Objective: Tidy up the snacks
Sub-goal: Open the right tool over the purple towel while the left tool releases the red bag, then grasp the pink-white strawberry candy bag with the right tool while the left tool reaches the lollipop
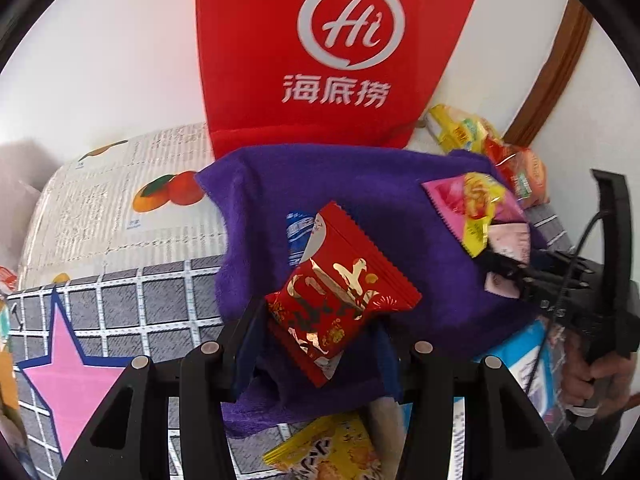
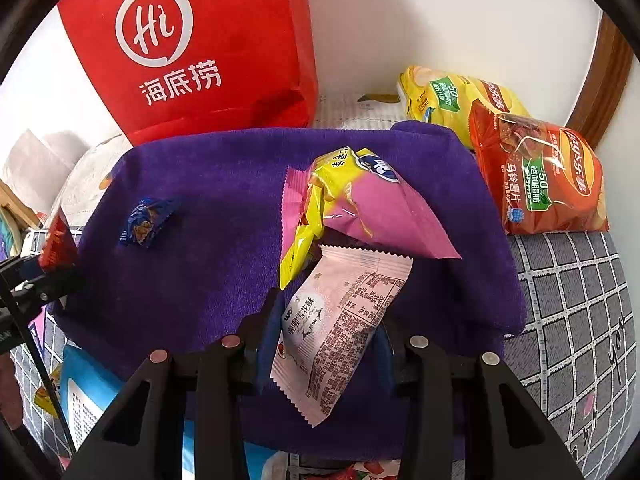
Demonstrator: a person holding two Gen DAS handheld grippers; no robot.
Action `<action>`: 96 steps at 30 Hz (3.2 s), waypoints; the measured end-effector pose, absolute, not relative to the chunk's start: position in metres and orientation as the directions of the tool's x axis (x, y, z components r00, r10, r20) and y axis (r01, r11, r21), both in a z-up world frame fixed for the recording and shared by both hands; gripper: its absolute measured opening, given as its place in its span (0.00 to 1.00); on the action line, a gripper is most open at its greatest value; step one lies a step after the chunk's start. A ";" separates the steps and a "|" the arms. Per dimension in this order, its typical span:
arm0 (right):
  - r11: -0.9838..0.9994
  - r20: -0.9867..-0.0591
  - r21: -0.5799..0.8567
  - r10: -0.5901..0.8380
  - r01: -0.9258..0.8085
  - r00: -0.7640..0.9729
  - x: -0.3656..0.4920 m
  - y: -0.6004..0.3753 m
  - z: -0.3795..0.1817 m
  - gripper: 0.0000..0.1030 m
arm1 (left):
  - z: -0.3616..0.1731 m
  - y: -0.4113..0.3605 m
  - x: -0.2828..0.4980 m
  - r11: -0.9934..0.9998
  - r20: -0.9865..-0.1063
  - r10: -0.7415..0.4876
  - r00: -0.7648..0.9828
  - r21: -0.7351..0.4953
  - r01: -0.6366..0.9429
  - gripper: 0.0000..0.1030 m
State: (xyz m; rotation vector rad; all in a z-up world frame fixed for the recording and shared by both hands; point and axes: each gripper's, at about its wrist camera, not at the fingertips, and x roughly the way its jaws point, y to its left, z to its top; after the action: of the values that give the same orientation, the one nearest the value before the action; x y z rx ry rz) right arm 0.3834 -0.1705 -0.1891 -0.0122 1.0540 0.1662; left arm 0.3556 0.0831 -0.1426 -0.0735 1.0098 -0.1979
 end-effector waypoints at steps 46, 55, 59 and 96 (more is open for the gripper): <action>0.997 -0.858 0.078 0.066 0.003 0.509 0.286 -0.245 -0.153 0.67 | -0.090 0.066 0.318 0.973 -0.786 -0.231 0.574 -0.178 0.148 0.65; 0.984 -0.894 0.178 0.150 0.028 0.423 0.264 -0.247 -0.189 0.66 | -0.095 0.074 0.290 0.982 -0.803 -0.188 0.566 -0.144 0.121 0.65; 0.974 -0.888 0.214 0.163 0.073 0.431 0.271 -0.248 -0.199 0.56 | -0.099 0.081 0.281 0.985 -0.811 -0.172 0.559 -0.139 0.101 0.65; 0.962 -0.891 0.237 0.161 0.133 0.424 0.210 -0.272 -0.206 0.65 | -0.112 0.087 0.197 0.989 -0.829 -0.147 0.539 -0.138 0.058 0.65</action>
State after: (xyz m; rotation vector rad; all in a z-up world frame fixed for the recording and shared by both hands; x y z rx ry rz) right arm 0.2101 -0.2717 -0.2057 0.2899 1.1377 0.0177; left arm 0.1969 0.0867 -0.1117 -0.0984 0.9944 -0.1222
